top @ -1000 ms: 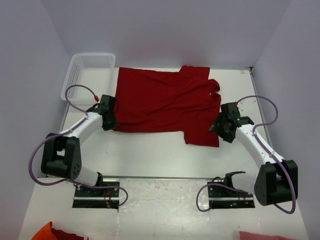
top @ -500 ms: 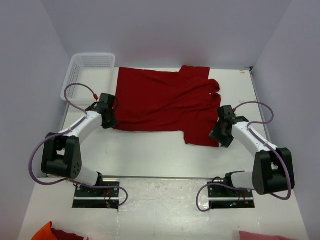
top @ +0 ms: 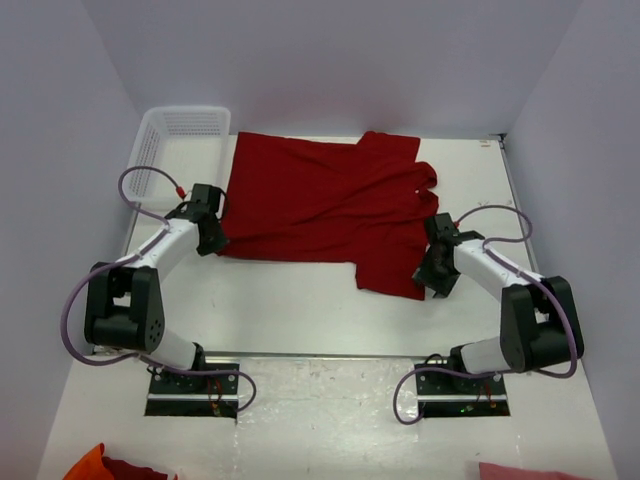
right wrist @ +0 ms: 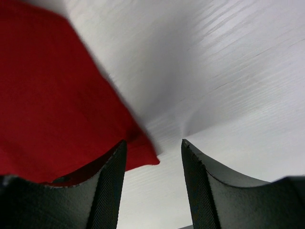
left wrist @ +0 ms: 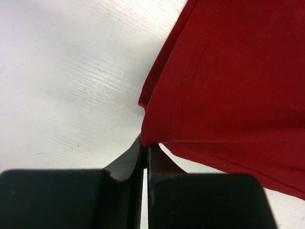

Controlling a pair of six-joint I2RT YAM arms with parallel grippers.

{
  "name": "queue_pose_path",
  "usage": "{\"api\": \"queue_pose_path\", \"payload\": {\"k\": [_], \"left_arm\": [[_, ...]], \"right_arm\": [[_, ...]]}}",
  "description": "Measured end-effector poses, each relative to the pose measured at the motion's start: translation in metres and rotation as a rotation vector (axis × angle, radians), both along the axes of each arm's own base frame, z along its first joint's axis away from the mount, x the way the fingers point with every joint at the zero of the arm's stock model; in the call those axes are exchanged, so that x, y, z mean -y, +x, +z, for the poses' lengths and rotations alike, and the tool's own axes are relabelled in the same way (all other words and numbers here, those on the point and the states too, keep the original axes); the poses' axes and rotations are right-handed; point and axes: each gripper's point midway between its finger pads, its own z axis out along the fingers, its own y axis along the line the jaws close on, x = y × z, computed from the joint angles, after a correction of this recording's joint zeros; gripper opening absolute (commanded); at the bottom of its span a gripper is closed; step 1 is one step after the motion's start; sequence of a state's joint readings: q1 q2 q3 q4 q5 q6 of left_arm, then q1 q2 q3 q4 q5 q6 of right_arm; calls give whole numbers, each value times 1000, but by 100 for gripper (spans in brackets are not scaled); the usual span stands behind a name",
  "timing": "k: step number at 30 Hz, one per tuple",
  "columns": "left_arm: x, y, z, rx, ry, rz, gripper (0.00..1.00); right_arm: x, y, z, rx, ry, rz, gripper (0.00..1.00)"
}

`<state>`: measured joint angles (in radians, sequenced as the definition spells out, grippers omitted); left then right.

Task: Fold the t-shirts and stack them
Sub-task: Flatten out the tshirt

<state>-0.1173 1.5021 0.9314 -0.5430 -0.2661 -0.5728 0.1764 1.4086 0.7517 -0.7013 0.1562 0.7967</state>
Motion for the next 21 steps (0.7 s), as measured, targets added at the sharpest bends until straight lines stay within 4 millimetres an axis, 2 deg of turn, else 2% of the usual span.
{"api": "queue_pose_path", "payload": {"k": [6,21], "left_arm": [[0,1,-4,-15,1,0,0],[-1,2,0,-2,4,2,0]], "right_arm": [[-31,2,-1,-9,25,88,50],[-32,-4,-6,-6,35,21,52]]}}
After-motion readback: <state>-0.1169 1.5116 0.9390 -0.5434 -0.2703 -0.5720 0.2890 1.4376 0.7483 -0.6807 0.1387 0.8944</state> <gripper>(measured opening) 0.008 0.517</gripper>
